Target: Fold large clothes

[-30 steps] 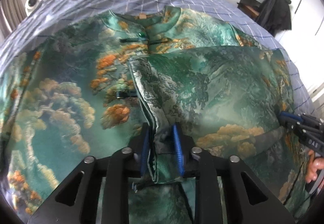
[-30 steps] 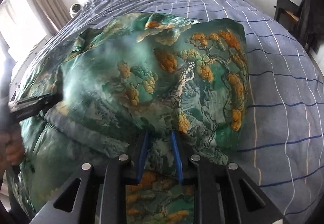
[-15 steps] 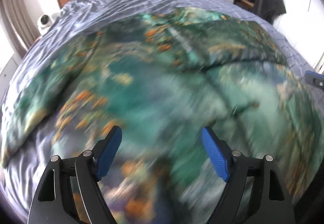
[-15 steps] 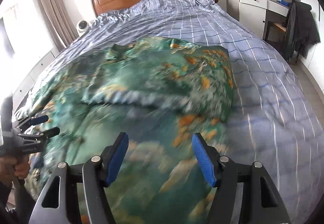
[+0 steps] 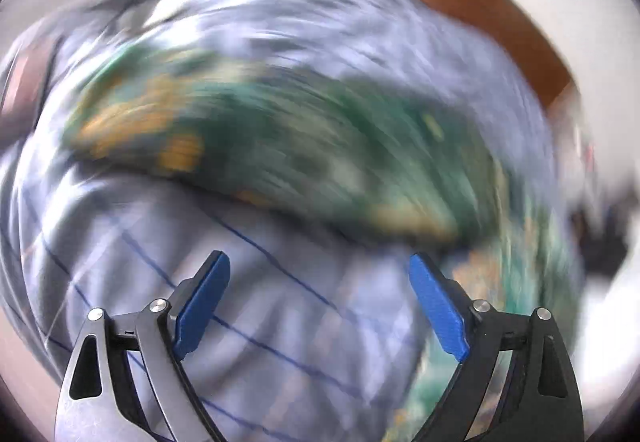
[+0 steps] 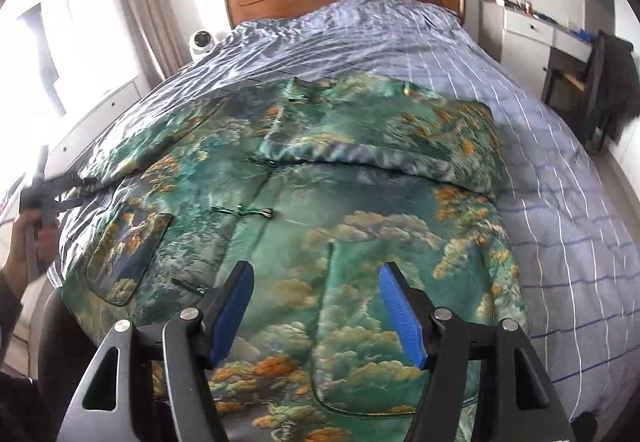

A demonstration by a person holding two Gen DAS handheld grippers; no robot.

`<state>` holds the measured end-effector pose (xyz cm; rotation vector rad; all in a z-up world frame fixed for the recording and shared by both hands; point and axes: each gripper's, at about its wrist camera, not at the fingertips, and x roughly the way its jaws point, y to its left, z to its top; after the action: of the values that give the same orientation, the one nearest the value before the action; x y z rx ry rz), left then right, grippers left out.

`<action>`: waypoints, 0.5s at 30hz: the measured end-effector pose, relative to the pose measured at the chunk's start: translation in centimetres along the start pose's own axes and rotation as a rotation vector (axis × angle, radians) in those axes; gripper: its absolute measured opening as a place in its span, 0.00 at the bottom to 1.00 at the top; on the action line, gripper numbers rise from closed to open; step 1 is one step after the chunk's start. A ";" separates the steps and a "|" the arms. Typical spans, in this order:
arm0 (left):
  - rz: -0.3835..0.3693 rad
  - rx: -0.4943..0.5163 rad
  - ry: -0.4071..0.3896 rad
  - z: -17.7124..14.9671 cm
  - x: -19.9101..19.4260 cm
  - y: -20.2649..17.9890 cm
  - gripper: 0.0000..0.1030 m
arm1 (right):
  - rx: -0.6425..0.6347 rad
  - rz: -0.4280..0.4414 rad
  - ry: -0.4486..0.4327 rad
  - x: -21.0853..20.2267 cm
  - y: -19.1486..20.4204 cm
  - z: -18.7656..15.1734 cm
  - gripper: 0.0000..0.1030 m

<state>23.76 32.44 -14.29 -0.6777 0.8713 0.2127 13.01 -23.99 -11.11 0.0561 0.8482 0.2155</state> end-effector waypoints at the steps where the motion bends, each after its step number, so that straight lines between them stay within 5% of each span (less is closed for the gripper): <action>1: -0.019 -0.124 -0.008 1.4 0.5 2.6 0.92 | -0.015 0.001 -0.004 -0.1 0.6 0.1 0.65; 4: -0.031 -0.325 -0.013 3.3 2.4 6.6 0.93 | -0.040 0.019 -0.006 -0.1 2.0 0.2 0.65; 8: 0.003 -0.378 -0.064 4.4 3.1 7.3 0.92 | -0.048 0.056 0.020 0.4 3.4 -0.3 0.65; 9: 0.028 -0.364 -0.080 4.7 3.2 6.9 0.83 | -0.048 0.063 0.026 0.5 3.7 -0.4 0.65; 10: 0.046 -0.344 -0.090 4.8 3.0 6.6 0.59 | -0.049 0.076 0.035 0.5 4.1 -0.7 0.65; 11: 0.081 -0.312 -0.089 5.1 3.2 5.9 0.46 | -0.051 0.081 0.039 0.6 4.3 -0.9 0.65; 12: 0.108 -0.275 -0.085 5.2 3.4 5.2 0.19 | -0.053 0.085 0.043 0.5 4.6 -1.1 0.65; 13: 0.118 -0.246 -0.085 5.3 3.4 4.8 0.10 | -0.055 0.090 0.047 0.5 4.7 -1.3 0.65; 15: 0.187 -0.155 -0.126 5.3 2.0 2.8 0.08 | -0.057 0.095 0.048 0.3 4.9 -1.5 0.65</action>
<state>27.15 37.69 -14.68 -0.7189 0.8025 0.4900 11.28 -19.22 -11.71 0.0384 0.8876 0.3309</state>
